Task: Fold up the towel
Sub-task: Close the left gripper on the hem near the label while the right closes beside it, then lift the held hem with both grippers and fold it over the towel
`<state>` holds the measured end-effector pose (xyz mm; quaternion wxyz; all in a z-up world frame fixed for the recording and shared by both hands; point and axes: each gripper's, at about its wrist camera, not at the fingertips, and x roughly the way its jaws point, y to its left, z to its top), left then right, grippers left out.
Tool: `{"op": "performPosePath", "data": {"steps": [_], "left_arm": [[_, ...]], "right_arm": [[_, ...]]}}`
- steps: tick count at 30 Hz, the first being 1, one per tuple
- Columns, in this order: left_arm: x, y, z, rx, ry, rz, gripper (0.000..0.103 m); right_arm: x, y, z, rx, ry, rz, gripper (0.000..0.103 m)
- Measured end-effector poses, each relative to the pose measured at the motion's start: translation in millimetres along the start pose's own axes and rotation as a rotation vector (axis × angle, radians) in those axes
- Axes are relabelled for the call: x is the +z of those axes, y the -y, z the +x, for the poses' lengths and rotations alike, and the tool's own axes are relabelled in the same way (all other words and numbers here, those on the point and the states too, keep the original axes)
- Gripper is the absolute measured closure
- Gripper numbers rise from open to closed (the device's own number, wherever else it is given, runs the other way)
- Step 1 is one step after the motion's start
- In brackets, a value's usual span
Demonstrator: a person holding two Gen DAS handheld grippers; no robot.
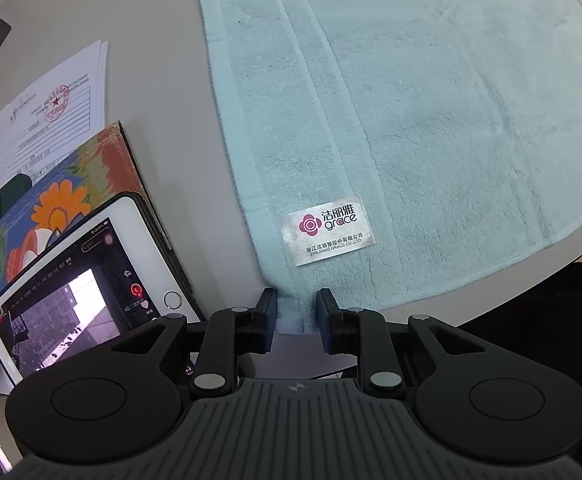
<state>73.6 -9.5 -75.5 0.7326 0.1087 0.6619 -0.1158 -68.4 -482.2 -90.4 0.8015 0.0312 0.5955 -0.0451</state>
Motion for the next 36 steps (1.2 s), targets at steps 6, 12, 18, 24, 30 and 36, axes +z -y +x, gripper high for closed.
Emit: {"op": "performPosePath", "data": {"steps": [6, 12, 18, 24, 30, 36], "left_arm": [[5.4, 9.7, -7.3, 0.0, 0.006, -0.007, 0.078], [14.2, 23.1, -16.1, 0.014, 0.021, 0.0, 0.081], [18.1, 34.0, -28.6, 0.017, 0.039, 0.002, 0.084], [30.5, 41.6, -36.6, 0.016, 0.05, -0.015, 0.085], [35.4, 45.8, -52.3, 0.016, 0.069, -0.027, 0.085], [9.1, 47.0, -90.4, 0.016, 0.103, -0.051, 0.085]], "right_arm": [[0.9, -3.5, -0.8, -0.009, 0.003, -0.004, 0.063], [-0.2, -4.2, -3.2, -0.015, 0.007, 0.0, 0.077], [-0.8, -8.4, -4.6, -0.011, 0.007, 0.0, 0.089], [1.0, -10.2, -7.8, 0.001, 0.011, 0.019, 0.094], [4.8, -7.4, -18.6, 0.017, 0.032, 0.048, 0.094], [7.7, -3.6, -28.0, 0.037, 0.056, 0.079, 0.094]]}}
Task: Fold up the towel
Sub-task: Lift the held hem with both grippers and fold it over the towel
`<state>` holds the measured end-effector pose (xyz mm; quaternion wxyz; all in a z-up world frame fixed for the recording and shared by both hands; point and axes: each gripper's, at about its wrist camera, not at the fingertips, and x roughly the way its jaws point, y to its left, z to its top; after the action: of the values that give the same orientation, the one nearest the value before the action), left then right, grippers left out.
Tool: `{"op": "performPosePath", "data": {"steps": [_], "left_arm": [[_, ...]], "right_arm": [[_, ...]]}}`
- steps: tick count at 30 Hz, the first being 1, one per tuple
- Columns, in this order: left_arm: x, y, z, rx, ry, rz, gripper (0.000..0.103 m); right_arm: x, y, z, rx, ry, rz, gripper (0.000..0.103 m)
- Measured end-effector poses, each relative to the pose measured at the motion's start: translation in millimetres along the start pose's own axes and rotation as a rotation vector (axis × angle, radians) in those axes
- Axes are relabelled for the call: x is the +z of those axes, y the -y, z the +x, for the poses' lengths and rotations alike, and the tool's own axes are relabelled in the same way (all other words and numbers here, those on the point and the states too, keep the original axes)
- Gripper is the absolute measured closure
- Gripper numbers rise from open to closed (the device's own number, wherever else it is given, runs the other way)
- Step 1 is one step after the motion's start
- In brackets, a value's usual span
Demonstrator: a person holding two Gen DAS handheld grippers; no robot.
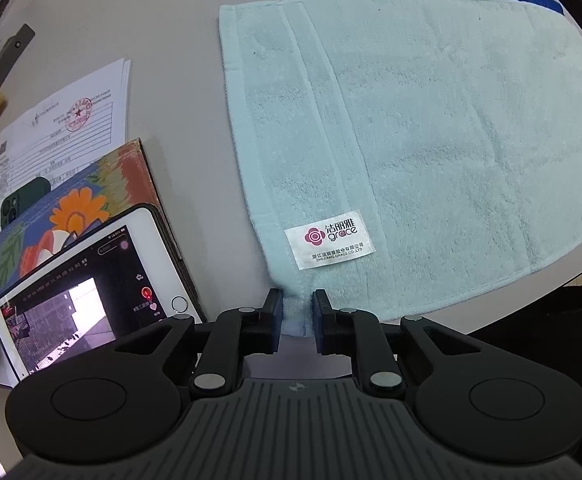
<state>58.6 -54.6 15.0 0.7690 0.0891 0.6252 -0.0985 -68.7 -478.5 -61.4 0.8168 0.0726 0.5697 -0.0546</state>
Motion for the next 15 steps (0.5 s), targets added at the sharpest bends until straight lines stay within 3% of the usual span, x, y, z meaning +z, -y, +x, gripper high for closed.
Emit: {"op": "performPosePath", "data": {"steps": [3, 7, 12, 15], "left_arm": [[-29.5, 7.8, -20.7, 0.006, 0.02, -0.012, 0.085], [-80.2, -19.2, -14.4, 0.008, 0.041, -0.021, 0.085], [-89.4, -69.9, 39.2, 0.013, 0.054, -0.029, 0.085], [-88.9, -77.9, 40.6, 0.013, 0.062, -0.038, 0.085]], "right_arm": [[2.9, 0.9, -5.5, 0.009, 0.018, 0.014, 0.094], [7.0, 0.4, -10.8, 0.012, 0.041, 0.018, 0.094], [10.5, 0.7, -17.2, 0.013, 0.065, 0.023, 0.095], [11.8, 1.6, -20.2, 0.012, 0.076, 0.026, 0.095]]}}
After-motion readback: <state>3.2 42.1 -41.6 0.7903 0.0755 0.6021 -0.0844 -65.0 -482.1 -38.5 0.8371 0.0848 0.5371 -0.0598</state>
